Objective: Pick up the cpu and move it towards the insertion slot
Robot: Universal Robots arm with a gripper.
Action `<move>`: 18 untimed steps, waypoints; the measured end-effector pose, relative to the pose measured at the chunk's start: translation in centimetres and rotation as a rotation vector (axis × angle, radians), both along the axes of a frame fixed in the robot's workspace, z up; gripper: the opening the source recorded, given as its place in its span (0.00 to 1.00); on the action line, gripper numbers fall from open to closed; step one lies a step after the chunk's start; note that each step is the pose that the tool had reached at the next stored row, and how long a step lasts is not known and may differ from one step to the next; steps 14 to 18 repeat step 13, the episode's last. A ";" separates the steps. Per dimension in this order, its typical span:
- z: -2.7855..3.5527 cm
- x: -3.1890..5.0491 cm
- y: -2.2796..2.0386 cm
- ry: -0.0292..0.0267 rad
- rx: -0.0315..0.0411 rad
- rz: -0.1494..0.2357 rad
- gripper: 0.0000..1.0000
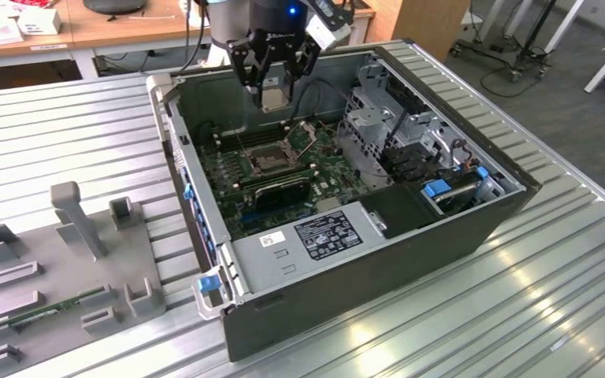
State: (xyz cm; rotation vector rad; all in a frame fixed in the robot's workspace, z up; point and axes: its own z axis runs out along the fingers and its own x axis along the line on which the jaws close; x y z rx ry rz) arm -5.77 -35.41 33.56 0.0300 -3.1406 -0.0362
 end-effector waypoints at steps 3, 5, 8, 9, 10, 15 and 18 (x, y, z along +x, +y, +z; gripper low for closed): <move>-0.26 0.01 0.01 0.0000 0.0000 0.000 0.55; -0.32 0.02 0.00 0.0001 -0.0006 0.000 0.55; -0.34 0.02 0.00 0.0001 -0.0008 0.000 0.55; -0.35 0.02 0.00 0.0001 -0.0007 0.000 0.55; -0.39 0.02 0.00 0.0000 -0.0006 0.000 0.55; -0.43 0.02 0.00 0.0000 -0.0006 0.000 0.55; -0.43 0.02 0.00 0.0000 -0.0006 0.000 0.55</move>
